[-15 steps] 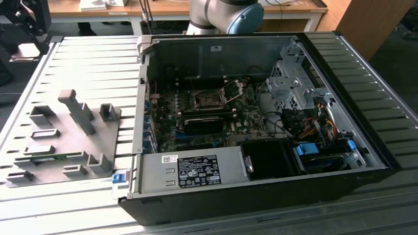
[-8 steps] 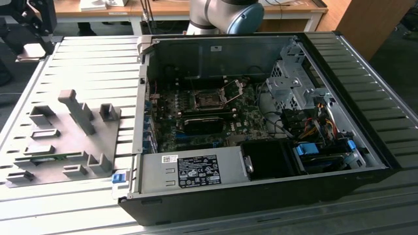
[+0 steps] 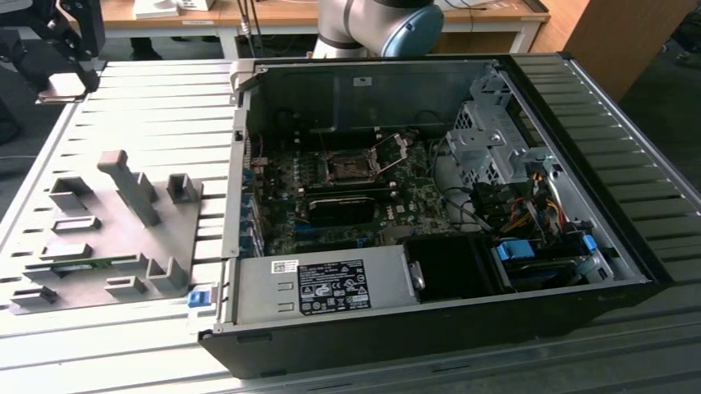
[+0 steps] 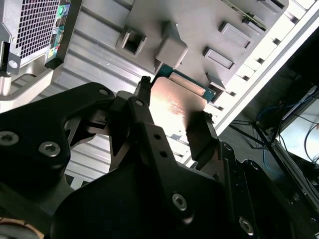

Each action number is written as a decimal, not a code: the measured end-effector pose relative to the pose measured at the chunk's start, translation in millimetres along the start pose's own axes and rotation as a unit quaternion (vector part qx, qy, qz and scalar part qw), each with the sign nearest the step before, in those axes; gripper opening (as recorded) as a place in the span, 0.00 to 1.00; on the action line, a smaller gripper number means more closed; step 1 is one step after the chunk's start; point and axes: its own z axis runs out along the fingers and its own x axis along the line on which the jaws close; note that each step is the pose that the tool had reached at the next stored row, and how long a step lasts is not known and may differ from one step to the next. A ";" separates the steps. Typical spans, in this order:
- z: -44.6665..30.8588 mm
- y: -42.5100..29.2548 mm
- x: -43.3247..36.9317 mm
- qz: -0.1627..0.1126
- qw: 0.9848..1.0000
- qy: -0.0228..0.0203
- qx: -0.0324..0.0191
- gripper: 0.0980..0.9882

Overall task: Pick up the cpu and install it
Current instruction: 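Pick up the cpu and move it towards the insertion slot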

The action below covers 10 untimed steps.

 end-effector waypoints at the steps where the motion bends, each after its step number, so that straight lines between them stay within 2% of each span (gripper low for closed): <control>1: 0.1 0.1 -1.0 0.000 1.000 0.000 0.000 0.50; 10: 0.8 0.7 -10.0 0.000 1.000 0.000 0.000 0.50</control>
